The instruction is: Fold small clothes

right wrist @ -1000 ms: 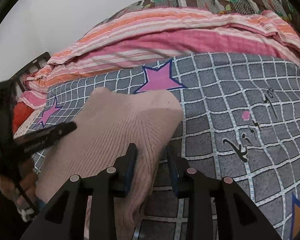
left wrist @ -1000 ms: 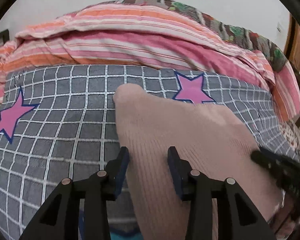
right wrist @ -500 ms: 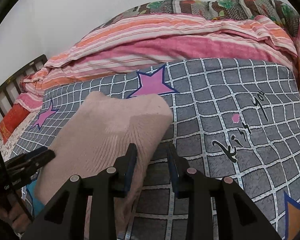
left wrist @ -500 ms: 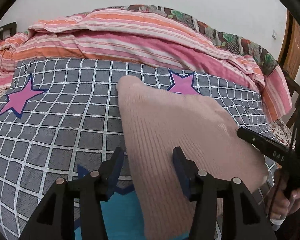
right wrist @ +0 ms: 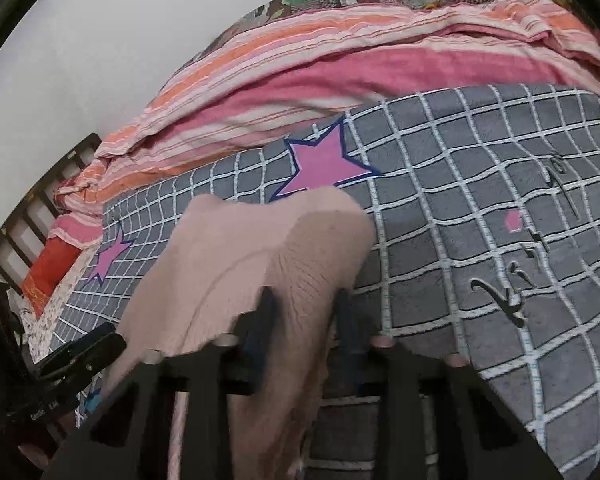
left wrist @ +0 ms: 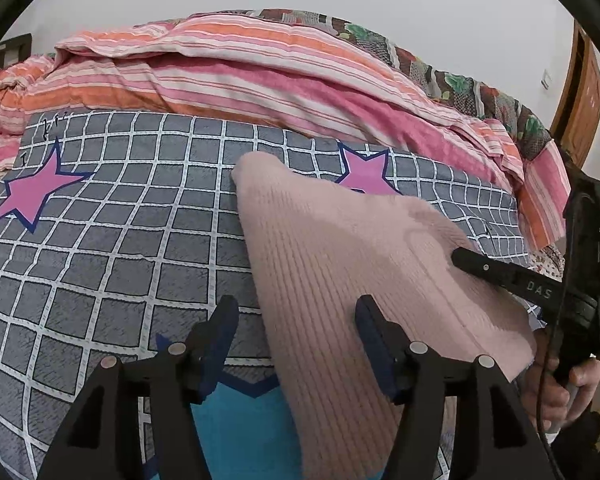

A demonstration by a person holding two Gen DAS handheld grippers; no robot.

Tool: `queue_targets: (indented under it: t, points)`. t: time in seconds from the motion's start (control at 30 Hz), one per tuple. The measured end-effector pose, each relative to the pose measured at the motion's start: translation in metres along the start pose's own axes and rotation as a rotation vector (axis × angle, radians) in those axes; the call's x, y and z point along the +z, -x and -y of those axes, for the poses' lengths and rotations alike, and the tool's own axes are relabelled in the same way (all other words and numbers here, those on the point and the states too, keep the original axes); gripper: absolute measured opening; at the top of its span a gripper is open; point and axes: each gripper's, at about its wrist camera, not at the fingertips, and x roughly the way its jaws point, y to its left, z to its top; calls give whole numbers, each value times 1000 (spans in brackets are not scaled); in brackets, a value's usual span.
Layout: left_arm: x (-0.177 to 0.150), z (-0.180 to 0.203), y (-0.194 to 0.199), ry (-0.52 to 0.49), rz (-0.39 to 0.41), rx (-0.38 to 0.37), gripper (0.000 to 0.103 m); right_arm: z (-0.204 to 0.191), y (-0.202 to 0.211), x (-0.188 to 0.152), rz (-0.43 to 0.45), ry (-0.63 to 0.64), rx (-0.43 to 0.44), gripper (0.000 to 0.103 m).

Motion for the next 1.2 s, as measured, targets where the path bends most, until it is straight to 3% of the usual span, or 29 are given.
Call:
queue_targets:
  t: [0.17, 0.3, 0.43, 0.53, 0.7, 0.87, 1.03, 1.2]
  points:
    - [0, 0, 8, -6, 0, -19, 60, -1, 11, -5, 53, 38, -20, 10]
    - [-3, 6, 12, -21, -2, 6, 60, -4, -2, -9, 25, 60, -113, 10]
    - [-5, 9, 13, -26, -1, 36, 60, -10, 13, -13, 46, 86, -151, 17]
    - [-5, 9, 12, -22, -6, 43, 60, -13, 28, -18, 66, 92, -134, 19]
    - [-9, 15, 13, -36, -18, 27, 60, -17, 46, -30, 58, 81, -33, 26]
    - [-19, 28, 6, -70, -47, 10, 60, -22, 30, -48, 21, 146, -139, 25]
    - [-25, 36, 4, -108, -40, 43, 61, -10, 27, -49, -6, 102, -128, 24]
    - [-25, 30, 5, -78, -42, 22, 63, -15, 26, -53, 3, 131, -151, 24]
